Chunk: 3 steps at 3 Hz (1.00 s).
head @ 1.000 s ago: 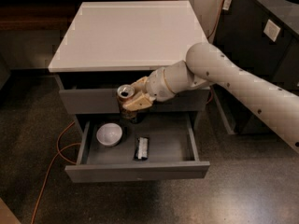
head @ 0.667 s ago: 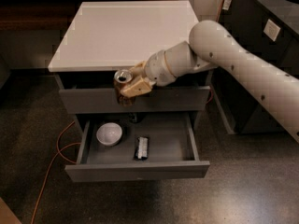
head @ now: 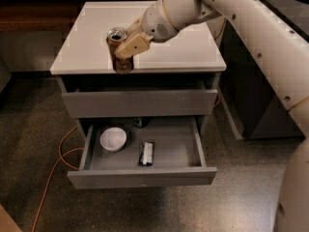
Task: Pick orange can from middle drawer and place on counter
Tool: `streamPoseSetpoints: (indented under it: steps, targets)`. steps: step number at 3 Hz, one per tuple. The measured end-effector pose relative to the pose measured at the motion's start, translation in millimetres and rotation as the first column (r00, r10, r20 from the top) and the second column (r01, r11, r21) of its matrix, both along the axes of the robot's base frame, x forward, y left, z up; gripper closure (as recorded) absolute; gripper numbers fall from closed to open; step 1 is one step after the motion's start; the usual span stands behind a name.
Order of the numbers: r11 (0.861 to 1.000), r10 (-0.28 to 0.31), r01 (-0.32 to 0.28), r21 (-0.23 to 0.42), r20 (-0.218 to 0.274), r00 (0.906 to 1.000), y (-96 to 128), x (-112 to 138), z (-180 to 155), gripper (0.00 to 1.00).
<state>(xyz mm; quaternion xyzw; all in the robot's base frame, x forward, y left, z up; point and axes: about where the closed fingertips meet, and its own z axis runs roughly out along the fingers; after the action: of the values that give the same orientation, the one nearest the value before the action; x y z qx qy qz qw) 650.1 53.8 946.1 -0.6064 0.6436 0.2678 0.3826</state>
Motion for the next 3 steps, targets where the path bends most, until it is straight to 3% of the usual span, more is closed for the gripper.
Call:
streamPoseSetpoints:
  steps: [1,2,3]
  targets:
    - [0.998,-0.06,0.06,0.031,-0.017,0.9981,-6,30,22,1.0]
    - [0.986,-0.141,0.145,0.076,-0.057,0.9884,-15,66,31,1.0]
    - [0.972,-0.206,0.216,0.091,-0.106,0.9728,-23,96,26,1.0]
